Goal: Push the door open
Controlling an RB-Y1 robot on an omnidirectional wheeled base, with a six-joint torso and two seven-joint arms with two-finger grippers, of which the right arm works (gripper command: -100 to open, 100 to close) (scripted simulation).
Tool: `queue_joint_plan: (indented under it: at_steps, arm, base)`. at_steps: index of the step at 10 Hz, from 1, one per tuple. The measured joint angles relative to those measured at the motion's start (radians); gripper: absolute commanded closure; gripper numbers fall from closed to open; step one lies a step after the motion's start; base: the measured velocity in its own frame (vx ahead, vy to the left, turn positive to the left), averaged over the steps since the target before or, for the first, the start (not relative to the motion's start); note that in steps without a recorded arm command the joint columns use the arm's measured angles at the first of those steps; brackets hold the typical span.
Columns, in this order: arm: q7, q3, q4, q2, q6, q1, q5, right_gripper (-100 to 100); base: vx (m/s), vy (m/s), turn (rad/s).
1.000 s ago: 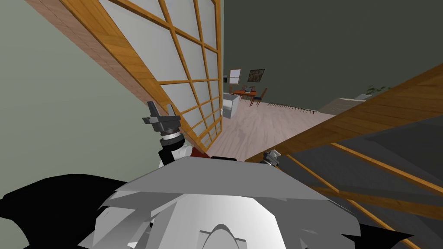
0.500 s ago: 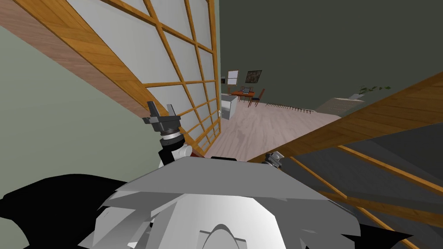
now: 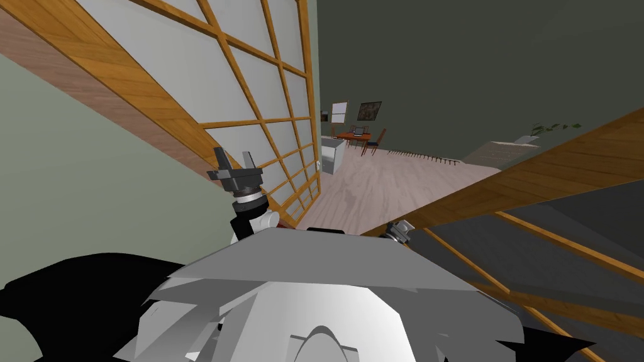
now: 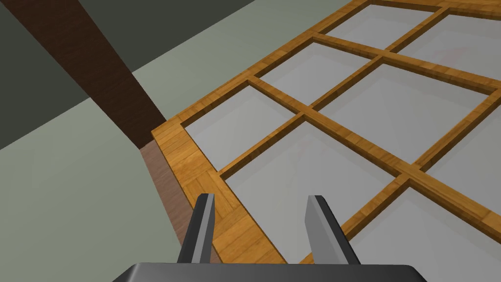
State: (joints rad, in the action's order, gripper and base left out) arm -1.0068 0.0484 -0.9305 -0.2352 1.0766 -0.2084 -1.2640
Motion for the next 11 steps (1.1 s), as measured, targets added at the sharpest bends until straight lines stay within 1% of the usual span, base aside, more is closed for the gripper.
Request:
queue_joint_plan:
  at_steps: [1, 2, 3, 4, 5, 6, 7, 8, 9, 10, 11]
  arm:
    - [0.007, -0.029, -0.005, 0.016, -0.006, 0.004, 0.019, 100]
    - [0.010, -0.048, -0.001, 0.020, -0.010, 0.012, 0.028, 100]
    - [0.005, -0.074, 0.023, 0.030, -0.010, 0.032, 0.045, 100]
    - [0.008, -0.103, 0.019, 0.045, -0.017, 0.034, 0.065, 100]
    - [0.012, -0.122, 0.015, 0.053, -0.022, 0.035, 0.075, 100]
    - [0.011, -0.148, 0.024, 0.064, -0.025, 0.044, 0.092, 100]
    - [0.002, -0.176, 0.051, 0.076, -0.025, 0.062, 0.116, 100]
    - [0.001, -0.197, 0.052, 0.083, -0.029, 0.066, 0.126, 100]
    - [0.013, -0.225, 0.033, 0.099, -0.038, 0.063, 0.141, 100]
    - [0.021, -0.256, 0.032, 0.115, -0.047, 0.069, 0.163, 100]
    - [0.016, -0.277, 0.048, 0.118, -0.047, 0.082, 0.175, 100]
  base:
    - [0.028, -0.050, 0.014]
    - [0.029, -0.052, 0.013]
    - [0.039, -0.067, 0.033]
    - [0.030, -0.054, 0.013]
    - [0.033, -0.053, 0.017]
    - [0.053, -0.070, 0.017]
    - [0.039, -0.062, 0.017]
    - [0.041, -0.065, 0.019]
    - [0.048, -0.083, 0.015]
    - [0.032, -0.064, 0.025]
    - [0.034, -0.069, 0.024]
